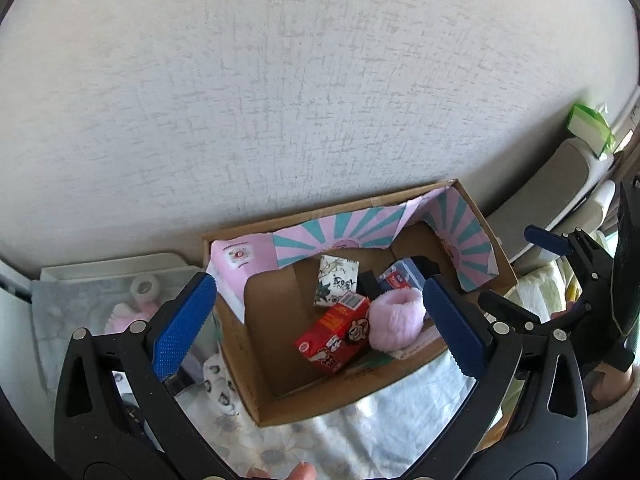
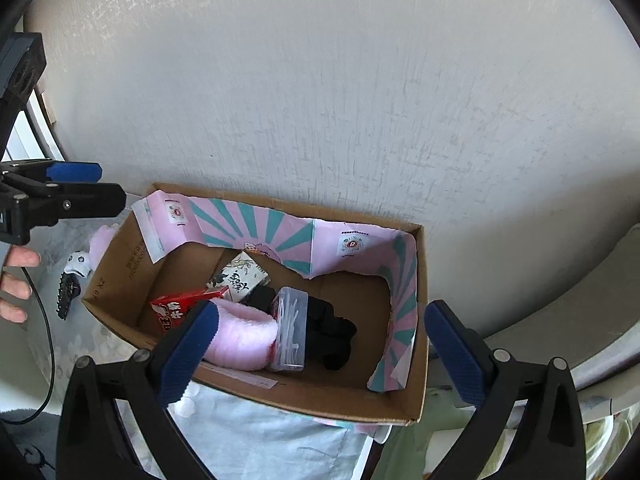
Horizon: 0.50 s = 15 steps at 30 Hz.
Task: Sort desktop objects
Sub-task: 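Open both tools to drop the hair band and floss box in, then withdraw both tools from the box toward the items on the cloth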
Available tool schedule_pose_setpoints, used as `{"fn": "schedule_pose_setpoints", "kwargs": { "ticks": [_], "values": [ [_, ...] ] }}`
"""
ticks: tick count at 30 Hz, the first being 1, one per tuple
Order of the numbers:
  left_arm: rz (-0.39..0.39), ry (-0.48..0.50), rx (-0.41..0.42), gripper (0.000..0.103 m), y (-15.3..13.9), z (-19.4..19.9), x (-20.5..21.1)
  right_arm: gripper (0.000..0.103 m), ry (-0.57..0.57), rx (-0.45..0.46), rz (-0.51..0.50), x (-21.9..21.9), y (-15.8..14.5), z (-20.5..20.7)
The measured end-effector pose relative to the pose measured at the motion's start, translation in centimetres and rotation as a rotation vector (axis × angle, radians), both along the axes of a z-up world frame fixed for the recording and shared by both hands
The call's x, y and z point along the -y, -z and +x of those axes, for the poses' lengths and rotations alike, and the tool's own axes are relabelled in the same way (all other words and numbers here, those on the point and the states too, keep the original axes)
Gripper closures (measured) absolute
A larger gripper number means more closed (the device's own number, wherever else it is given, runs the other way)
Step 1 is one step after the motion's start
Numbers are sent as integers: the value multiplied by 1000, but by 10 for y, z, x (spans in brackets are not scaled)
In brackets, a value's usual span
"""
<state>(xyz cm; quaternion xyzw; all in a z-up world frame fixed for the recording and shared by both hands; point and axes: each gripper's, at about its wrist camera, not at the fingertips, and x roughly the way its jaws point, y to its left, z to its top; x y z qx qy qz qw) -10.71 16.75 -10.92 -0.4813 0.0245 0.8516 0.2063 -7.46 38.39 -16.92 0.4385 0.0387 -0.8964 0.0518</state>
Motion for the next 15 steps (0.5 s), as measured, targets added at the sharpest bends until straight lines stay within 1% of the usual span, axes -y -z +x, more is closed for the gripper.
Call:
{"fn": "schedule_pose_setpoints", "kwargs": {
  "ticks": [8, 12, 15],
  "values": [
    [0, 47, -1, 0, -2, 27, 6, 0, 9, -23, -28, 14, -8, 21],
    [2, 37, -18, 0, -8, 39, 25, 0, -15, -29, -60, 30, -13, 30],
    [11, 5, -32, 0, -14, 45, 50, 0, -19, -70, -86, 44, -20, 37]
  ]
}}
